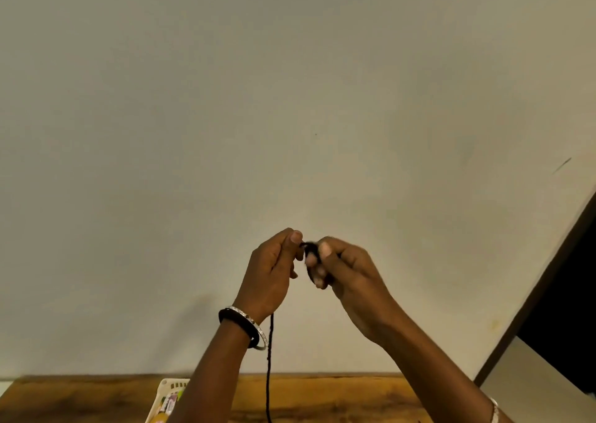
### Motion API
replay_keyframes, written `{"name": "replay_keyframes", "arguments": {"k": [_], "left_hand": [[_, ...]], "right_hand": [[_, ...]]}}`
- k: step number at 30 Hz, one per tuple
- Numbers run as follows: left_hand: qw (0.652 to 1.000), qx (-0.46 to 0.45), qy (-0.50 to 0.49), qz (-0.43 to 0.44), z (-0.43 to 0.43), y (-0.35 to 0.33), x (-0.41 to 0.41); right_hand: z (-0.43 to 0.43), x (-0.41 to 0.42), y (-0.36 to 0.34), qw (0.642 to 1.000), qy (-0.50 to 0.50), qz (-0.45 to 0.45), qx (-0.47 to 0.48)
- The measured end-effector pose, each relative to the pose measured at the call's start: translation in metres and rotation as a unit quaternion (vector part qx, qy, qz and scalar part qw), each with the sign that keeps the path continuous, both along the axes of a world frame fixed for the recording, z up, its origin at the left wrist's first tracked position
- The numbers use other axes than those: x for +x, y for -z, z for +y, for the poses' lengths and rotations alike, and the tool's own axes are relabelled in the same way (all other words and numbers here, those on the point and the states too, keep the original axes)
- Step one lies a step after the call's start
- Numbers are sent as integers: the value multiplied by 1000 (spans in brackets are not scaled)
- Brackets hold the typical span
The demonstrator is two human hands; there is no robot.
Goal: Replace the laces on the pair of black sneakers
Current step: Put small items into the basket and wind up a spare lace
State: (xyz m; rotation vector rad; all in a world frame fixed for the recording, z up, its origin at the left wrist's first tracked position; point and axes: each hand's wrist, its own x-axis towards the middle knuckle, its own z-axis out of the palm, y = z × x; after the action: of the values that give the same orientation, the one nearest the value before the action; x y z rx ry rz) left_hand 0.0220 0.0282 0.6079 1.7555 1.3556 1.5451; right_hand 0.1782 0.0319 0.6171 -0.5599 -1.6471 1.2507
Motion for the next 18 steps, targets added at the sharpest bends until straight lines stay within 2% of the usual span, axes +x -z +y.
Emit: {"name": "replay_keyframes", "arguments": {"k": [1,3,5,7,9,11,12,14,15,18], "left_hand": [[1000,0,1,-7,2,3,4],[1000,-11,7,-18,2,10,14],[999,-33,32,-22,-3,16,27],[998,-41,54,-1,-10,21,37],[997,-33,64,23,-13,22,40],[998,-18,60,22,-14,15,36],[998,-6,51,21,-13,9,32],[999,16,28,25,-11,-2,20],[999,20,17,30,-9,-6,14],[999,9,-6,51,-3,-10,0]], "right_hand": [[-2,-1,-9,993,-27,86,-82],[-1,-1,-22,945,-41,246,-209],[5,-1,-29,914,-20,328,-236],[13,-3,-27,922,40,334,-190],[19,-2,-19,949,141,262,-105],[23,0,-4,958,263,107,50],[25,2,5,939,305,13,158],[28,5,27,875,316,-143,339],[26,5,36,863,294,-184,368],[12,6,41,906,225,-184,309]]}}
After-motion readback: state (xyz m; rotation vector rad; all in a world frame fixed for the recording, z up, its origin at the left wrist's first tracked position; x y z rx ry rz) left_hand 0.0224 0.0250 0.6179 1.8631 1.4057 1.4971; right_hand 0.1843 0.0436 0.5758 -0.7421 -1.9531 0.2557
